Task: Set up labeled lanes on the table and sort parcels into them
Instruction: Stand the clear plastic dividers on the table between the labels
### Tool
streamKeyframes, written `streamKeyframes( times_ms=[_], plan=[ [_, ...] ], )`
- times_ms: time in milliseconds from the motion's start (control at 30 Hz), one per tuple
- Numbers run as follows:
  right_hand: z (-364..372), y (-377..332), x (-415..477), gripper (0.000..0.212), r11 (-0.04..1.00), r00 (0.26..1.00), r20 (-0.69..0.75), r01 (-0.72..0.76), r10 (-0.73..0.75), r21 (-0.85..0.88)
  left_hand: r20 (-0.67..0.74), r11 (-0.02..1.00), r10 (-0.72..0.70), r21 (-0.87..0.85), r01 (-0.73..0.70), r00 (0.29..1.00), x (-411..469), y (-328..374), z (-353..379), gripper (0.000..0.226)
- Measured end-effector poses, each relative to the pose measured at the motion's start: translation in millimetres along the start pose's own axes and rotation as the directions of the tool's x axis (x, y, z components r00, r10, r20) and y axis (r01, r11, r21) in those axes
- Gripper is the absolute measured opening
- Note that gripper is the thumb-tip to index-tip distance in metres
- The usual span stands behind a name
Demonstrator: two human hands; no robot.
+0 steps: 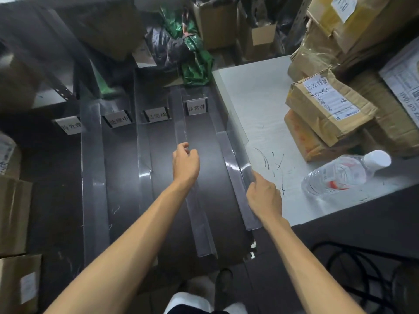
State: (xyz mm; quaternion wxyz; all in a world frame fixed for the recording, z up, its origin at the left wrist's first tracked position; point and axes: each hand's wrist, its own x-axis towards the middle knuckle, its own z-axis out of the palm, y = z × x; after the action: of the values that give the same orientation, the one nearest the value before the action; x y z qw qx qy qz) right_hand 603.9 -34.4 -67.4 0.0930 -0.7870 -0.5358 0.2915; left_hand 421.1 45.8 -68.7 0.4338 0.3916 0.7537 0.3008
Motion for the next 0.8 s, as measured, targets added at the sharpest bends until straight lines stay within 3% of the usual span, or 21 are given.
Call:
streamKeyframes(
  times_ms=[233, 533, 800],
  plan=[
    [9, 10, 2, 0.045, 0.998, 0.998, 0.029, -0.062, 0.062, -0.029, -0.019, 1.000, -0.023, -0.013, 0.023, 1.000, 4, -5, 4, 0.049],
    [-2, 6, 4, 0.049, 0.999, 0.999, 0.013, -0.038, 0.039, -0.028, -0.036, 0.999, -0.031, -0.022, 0.030, 0.999, 0, -9, 2, 0.052],
    [-4, -21, 8, 0.060, 0.998, 0.974, -0.221, 0.051, -0.040, 0.045, 0.021, 0.997, -0.069, -0.036, 0.070, 0.997, -5, -15, -14, 0.053]
  ],
)
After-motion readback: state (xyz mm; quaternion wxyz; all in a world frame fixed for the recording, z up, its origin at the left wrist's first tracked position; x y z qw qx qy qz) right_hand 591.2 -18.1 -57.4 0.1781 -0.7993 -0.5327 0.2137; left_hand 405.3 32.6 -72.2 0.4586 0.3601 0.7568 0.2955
